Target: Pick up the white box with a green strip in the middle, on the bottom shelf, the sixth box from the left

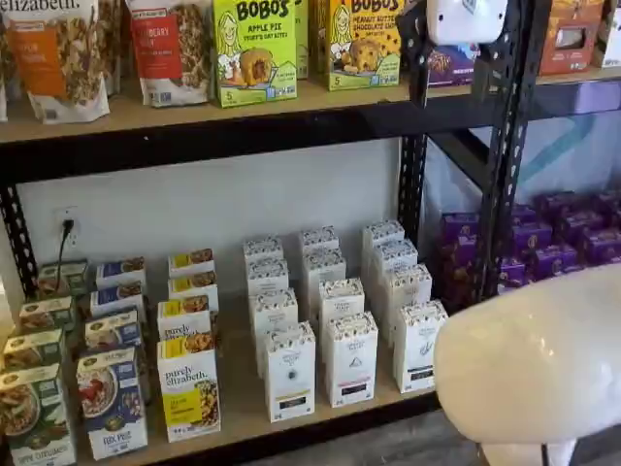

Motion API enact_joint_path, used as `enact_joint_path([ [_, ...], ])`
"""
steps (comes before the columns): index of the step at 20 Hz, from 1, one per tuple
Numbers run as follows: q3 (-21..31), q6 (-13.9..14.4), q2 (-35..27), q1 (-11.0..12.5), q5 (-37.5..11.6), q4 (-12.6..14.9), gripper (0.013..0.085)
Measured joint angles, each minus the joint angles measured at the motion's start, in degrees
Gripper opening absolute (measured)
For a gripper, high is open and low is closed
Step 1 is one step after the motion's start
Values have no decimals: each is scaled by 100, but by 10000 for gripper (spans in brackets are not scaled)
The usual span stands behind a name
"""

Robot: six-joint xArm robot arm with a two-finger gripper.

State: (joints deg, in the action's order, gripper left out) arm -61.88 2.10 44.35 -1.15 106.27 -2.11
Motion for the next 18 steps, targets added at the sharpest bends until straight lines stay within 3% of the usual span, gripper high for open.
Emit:
enact_joint_path([
  [2,154,186,158,-301,-272,422,850],
  [5,200,254,201,-379,-386,549,850],
  [10,414,248,247,-343,-608,484,850],
  [18,1574,54,341,-61,-1837,619,850],
])
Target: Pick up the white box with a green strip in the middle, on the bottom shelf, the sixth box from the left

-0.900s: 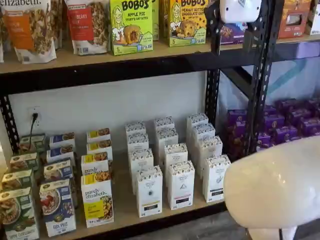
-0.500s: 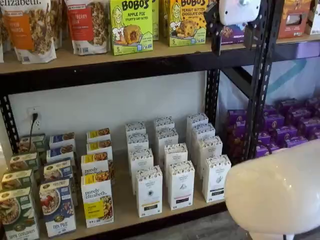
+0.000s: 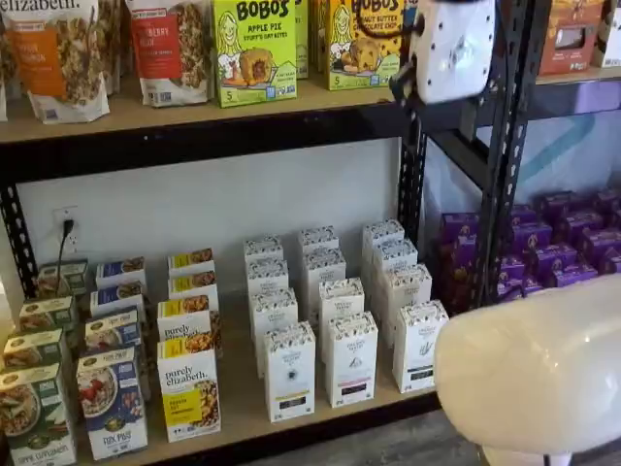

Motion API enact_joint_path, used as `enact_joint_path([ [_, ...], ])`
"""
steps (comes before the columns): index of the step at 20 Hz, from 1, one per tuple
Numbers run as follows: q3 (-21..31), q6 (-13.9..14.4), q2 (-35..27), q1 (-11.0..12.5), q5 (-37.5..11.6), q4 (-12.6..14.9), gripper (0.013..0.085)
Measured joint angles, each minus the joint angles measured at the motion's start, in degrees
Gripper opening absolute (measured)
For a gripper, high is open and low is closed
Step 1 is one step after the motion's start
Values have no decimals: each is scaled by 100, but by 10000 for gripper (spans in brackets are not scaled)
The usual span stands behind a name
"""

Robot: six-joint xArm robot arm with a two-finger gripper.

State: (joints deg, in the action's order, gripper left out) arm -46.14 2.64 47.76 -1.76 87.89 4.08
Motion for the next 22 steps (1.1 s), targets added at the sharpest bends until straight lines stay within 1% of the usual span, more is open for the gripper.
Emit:
enact_joint_path([
  [1,220,-25,-23,49,-256,79,850],
  [3,651,-213,-166,288,-792,53,850],
  [7,1219,-706,-598,737,-1653,-295,850],
  [8,1340,-789,-738,808,-1870,-346,850],
  [9,1493,-873,-914,879,-2189,-380,850],
  [11,1718,-974,-1206,967,-2740,-413,850],
  [14,2028,-1118,-1699,1075,-3729,-465,850],
  [17,2082,-1278,-2196,1130,-4240,-603,850],
  [18,2093,-1285,-2345,1132,-4382,-603,850],
  [21,2088,-1148,-2918,1110,-4876,-430,850],
  [22,2101,-1111,-3155,1103,-5144,-388,850],
])
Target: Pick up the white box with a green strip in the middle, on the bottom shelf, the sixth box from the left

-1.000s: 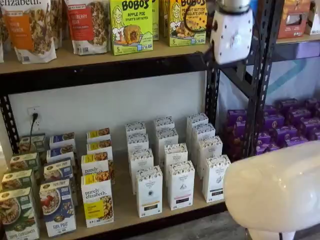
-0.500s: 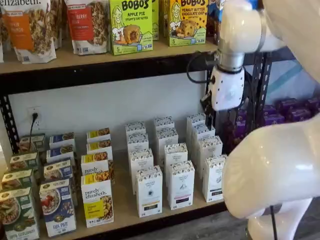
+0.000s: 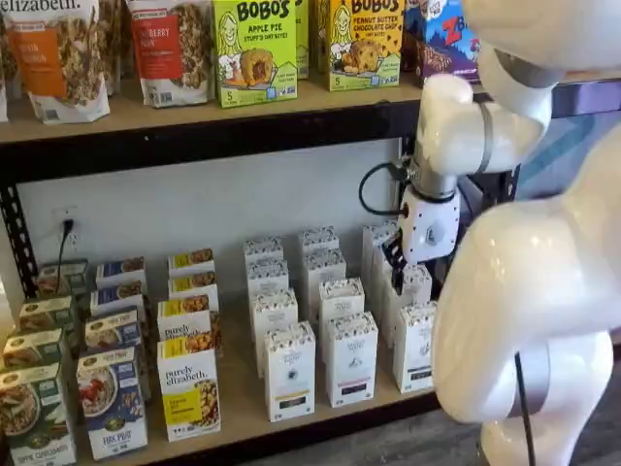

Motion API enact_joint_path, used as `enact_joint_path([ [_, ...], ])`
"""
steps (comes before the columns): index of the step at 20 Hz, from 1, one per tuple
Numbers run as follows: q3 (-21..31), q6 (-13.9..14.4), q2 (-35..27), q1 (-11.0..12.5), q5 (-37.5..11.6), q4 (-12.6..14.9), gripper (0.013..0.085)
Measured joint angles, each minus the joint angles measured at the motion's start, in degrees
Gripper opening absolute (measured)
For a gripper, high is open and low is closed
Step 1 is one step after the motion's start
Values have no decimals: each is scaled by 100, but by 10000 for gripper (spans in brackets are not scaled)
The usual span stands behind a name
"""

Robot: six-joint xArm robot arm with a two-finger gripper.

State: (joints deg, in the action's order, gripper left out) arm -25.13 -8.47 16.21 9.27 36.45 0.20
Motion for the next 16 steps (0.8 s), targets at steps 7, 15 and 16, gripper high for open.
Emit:
enact_joint_path([
  [7,-117,-325,-1360,-71,-1303,-413,850],
  [15,-678,110,-2868,-145,-2438,-5,850],
  [16,-768,134,-3010,-148,-2496,17,850],
])
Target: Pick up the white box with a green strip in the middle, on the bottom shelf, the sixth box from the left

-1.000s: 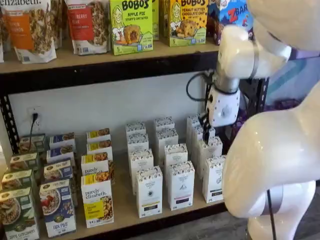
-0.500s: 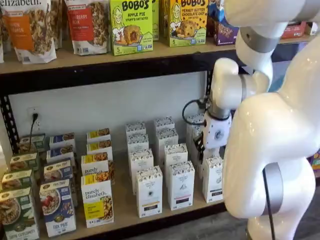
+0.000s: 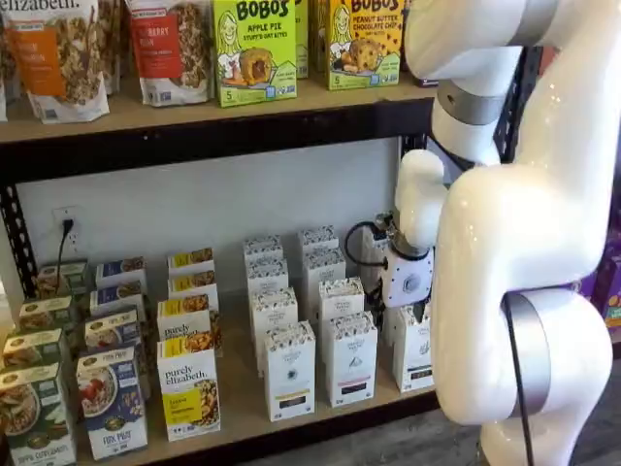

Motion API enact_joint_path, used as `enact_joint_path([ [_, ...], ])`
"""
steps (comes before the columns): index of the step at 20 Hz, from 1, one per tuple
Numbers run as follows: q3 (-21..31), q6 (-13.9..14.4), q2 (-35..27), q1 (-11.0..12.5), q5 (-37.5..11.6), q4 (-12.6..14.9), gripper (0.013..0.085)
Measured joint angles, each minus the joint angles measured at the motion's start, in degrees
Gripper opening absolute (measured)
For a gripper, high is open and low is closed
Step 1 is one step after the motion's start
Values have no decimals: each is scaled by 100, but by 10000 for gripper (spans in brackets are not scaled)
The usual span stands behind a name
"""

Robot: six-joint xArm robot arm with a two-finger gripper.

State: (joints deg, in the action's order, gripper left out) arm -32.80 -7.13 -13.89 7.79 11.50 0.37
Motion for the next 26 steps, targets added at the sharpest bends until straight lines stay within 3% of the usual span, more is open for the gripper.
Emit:
enact_joint_path([
  [1,-113,68,-154,6,-36,80,850],
  [6,-739,-384,-841,65,35,-324,850],
  [7,-872,-389,-960,103,112,-294,850],
  [8,-980,-603,-1064,114,155,-499,850],
  [10,-1211,-1700,-1285,80,165,-1643,850],
  [11,-1366,-2046,-1435,118,158,-1967,850],
  [12,-1490,-2163,-1547,170,158,-2042,850],
  [16,-1891,-1908,-1924,386,90,-1562,850],
  [19,-2140,-1135,-2122,559,93,-601,850],
  [26,-2707,-153,-2497,787,274,652,850],
])
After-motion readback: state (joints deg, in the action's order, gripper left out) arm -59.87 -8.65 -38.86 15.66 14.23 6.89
